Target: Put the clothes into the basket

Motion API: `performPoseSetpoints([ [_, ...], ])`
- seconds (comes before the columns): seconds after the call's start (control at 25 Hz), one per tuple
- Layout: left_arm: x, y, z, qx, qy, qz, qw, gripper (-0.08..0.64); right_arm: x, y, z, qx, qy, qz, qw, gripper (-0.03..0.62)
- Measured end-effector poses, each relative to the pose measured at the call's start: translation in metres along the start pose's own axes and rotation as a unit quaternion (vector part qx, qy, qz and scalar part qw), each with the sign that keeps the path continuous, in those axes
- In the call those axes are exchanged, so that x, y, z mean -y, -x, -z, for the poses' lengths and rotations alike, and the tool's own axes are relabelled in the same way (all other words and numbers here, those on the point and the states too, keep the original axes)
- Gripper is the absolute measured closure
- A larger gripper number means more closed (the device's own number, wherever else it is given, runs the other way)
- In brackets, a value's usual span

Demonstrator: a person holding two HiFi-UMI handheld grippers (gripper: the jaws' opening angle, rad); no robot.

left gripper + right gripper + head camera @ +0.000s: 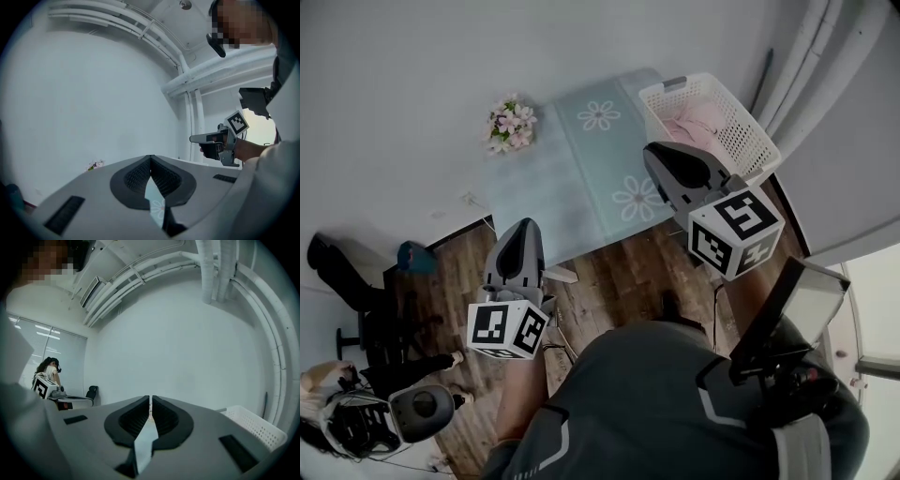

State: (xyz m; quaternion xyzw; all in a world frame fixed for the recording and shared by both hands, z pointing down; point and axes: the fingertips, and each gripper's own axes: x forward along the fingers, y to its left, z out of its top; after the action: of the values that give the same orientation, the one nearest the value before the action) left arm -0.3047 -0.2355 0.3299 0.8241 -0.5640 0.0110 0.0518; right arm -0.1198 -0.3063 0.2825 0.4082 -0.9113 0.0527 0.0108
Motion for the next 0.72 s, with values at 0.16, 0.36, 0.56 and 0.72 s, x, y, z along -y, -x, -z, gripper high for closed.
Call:
performPoseSetpoints([
  [0.16,-0.016,0.016,-0.003,0.013,0.009,-0.006,0.9999,0.551,-0.020,0.004,0.001,-0.003,0.001,0.012,1.000,0.566],
  [0.36,-0.017,0.024,-0.005,0.016,0.015,-0.006,0.9997,0.551,-0.031,0.010,-0.001,-0.002,0.002,0.017,1.000,0.575],
  [0.56,-0.008,0.025,-0.007,0.019,0.014,-0.001,0.9997,0.551,-0.033,0.017,-0.003,-0.005,0.009,0.018,1.000,0.577],
  [0.72,0.003,0.020,-0.006,0.018,0.011,0.003,0.9998,0.551,-0.025,0.026,-0.004,0.001,0.008,0.020,1.000,0.577],
])
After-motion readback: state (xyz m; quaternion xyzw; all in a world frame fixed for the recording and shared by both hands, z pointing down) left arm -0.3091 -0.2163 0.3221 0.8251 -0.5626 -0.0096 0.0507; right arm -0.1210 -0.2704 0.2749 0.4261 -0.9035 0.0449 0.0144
